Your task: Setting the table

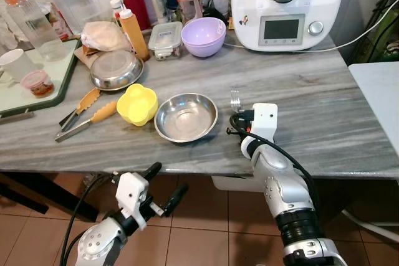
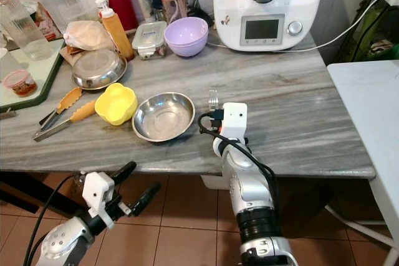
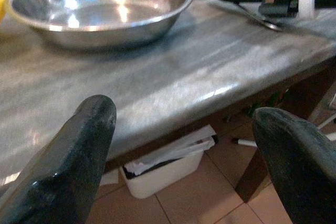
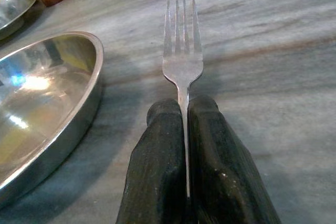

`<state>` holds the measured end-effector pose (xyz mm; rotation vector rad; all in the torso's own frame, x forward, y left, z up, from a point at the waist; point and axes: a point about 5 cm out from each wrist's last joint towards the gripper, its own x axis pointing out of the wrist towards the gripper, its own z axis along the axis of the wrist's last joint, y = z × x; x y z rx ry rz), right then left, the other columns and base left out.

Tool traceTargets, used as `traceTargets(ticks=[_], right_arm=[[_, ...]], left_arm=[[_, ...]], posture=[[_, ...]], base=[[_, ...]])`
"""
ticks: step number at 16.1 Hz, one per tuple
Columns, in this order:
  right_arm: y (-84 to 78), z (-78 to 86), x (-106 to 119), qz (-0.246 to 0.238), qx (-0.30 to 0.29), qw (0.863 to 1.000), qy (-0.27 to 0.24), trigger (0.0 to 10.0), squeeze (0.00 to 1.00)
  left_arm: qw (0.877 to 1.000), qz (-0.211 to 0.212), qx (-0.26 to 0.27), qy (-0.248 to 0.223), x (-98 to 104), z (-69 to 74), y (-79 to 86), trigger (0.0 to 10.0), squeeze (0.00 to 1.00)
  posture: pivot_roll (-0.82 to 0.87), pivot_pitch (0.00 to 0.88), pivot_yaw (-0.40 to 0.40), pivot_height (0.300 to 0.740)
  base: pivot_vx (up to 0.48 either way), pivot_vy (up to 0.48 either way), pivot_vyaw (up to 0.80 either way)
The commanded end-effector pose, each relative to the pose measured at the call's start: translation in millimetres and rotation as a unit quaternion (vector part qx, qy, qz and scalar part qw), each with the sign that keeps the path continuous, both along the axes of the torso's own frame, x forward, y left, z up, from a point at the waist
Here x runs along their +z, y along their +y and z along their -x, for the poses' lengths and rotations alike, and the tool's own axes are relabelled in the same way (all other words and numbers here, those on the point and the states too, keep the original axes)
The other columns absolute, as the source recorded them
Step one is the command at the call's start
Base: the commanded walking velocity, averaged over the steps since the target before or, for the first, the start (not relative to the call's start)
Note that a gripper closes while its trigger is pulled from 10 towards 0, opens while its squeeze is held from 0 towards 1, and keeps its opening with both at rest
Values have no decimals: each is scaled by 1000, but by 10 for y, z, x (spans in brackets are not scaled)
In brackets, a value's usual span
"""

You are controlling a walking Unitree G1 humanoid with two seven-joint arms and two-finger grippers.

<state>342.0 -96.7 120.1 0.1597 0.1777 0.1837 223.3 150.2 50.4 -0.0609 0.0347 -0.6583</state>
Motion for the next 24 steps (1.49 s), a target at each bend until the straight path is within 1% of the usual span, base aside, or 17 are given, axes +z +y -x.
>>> traceTargets(ticks=[1,5,6,8,9,11,12,13,14,15,16,17,18,19,21,22,24], right_arm=[[97,20,-62,-2,17,1000,15,10000,0],[129,-13,-81,-3,21,1000,19,10000,0],[131,-15,-80,-3,21,1000,19,10000,0],[130,-15,-103,-3,21,1000,23,10000,0],[123,-10,-120,-2,20,999,25,10000,0],[99,-4,-152,2,17,999,28,10000,0],[70,4,-180,4,13,999,32,10000,0],[56,9,-194,6,12,999,34,10000,0],[52,12,-200,6,12,999,34,10000,102],[48,13,-204,6,12,999,34,10000,157],[44,19,-213,6,11,999,36,10000,361],[43,22,-215,7,11,999,36,10000,655],[38,19,-218,8,9,999,36,10000,686],[34,24,-227,9,8,999,37,10000,690],[26,23,-241,11,7,999,39,10000,671],[24,21,-242,9,8,999,40,10000,714],[24,17,-238,7,8,999,39,10000,1000]], left_arm=[[1000,-3,9,2,-33,8,72,10000,0],[1000,-5,16,1,-136,-55,145,10000,0],[1000,-5,16,1,-138,-59,146,10000,0],[1000,-4,16,-19,-86,-76,148,10000,0],[1000,-4,18,-25,-60,-119,172,10000,0],[999,-8,13,-43,49,-232,202,10000,0],[998,-16,3,-55,135,-276,213,10000,0],[997,-20,-5,-71,281,-321,209,10000,0],[996,-17,-9,-85,436,-337,175,10000,0],[995,-13,-16,-98,589,-340,127,10000,0],[993,-13,-35,-111,754,-317,24,10000,0],[993,-10,-43,-114,806,-298,-28,10000,0],[992,-8,-52,-114,827,-279,-83,10000,0],[992,-4,-67,-106,830,-231,-137,10000,0],[992,2,-85,-89,804,-184,-170,10000,0],[992,2,-98,-77,786,-145,-190,10000,0],[993,-4,-104,-58,800,-90,-217,10000,0]], posture=[[-141,97,148,740],[-137,90,144,740],[-137,90,144,740],[-137,92,144,740],[-137,92,144,740],[-141,92,144,740],[-141,92,141,740],[-141,92,141,740],[-145,93,141,740],[-147,93,141,740],[-147,93,141,740],[-147,93,141,740],[-155,93,144,740],[-155,93,144,740],[-157,92,145,740],[-157,92,145,740],[-157,92,145,740]], base=[[0,0,0],[0,0,0],[0,0,0],[0,0,0],[0,0,0],[0,0,0],[0,0,0],[0,0,0],[0,0,0],[0,0,0],[0,0,0],[0,0,0],[0,0,0],[0,0,0],[0,0,0],[0,0,0],[0,0,0]])
